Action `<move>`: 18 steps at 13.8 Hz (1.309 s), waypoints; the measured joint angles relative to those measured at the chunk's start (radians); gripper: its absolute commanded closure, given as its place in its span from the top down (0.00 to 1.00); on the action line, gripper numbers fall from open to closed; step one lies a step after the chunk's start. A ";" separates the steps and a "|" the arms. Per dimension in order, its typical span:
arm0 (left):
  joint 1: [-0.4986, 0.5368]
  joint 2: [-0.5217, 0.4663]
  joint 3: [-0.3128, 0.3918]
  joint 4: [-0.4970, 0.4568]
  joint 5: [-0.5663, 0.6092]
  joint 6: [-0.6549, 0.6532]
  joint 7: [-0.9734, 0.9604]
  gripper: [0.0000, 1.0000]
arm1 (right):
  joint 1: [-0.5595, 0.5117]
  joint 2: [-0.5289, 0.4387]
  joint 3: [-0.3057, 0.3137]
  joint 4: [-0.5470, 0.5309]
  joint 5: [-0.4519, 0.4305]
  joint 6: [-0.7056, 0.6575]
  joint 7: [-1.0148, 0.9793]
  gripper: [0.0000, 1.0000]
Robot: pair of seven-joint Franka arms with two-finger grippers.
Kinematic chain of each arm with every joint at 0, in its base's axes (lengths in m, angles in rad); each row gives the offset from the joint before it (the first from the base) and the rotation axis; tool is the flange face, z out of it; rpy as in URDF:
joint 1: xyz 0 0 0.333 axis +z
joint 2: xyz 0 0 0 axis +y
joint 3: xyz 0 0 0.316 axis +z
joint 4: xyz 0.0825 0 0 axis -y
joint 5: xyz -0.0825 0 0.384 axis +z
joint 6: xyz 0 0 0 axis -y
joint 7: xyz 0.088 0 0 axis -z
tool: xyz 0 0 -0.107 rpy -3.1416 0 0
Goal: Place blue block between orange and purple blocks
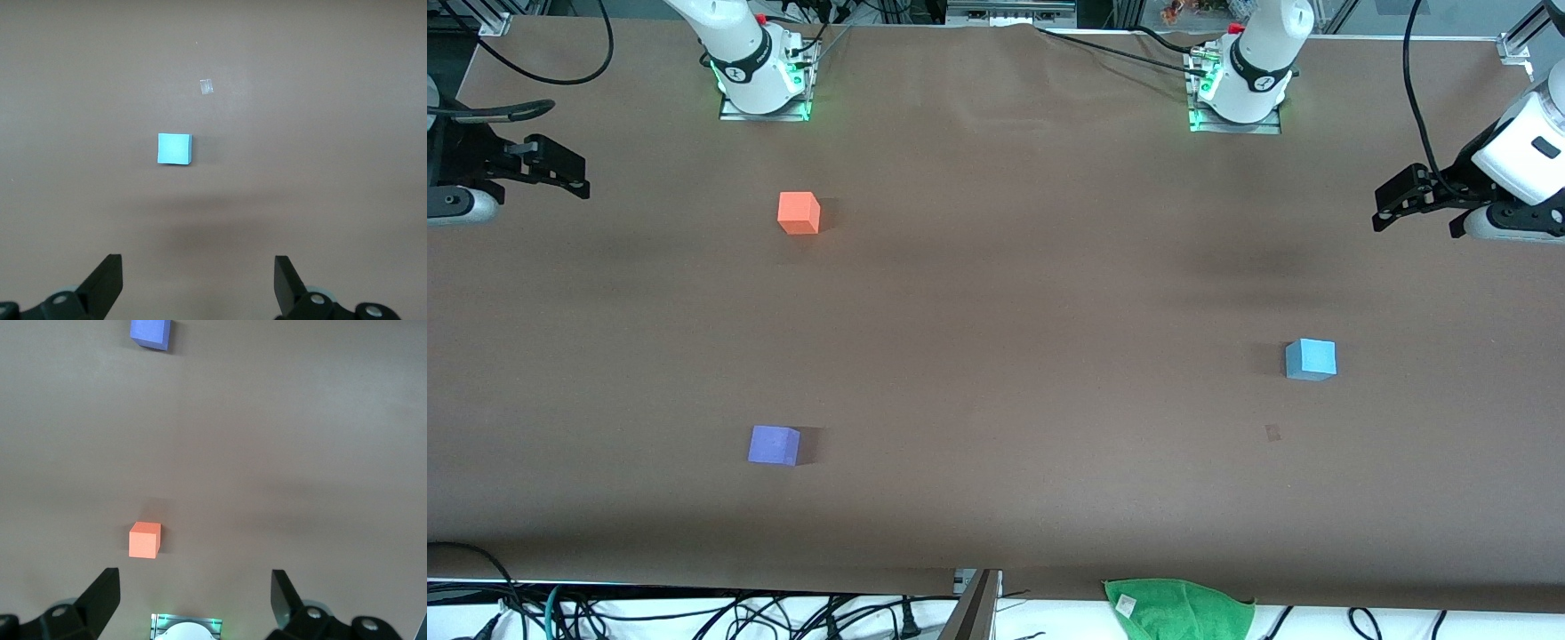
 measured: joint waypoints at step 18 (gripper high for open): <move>0.001 0.001 0.005 0.008 0.000 -0.020 -0.001 1.00 | 0.000 0.000 0.000 0.000 0.000 0.001 0.000 1.00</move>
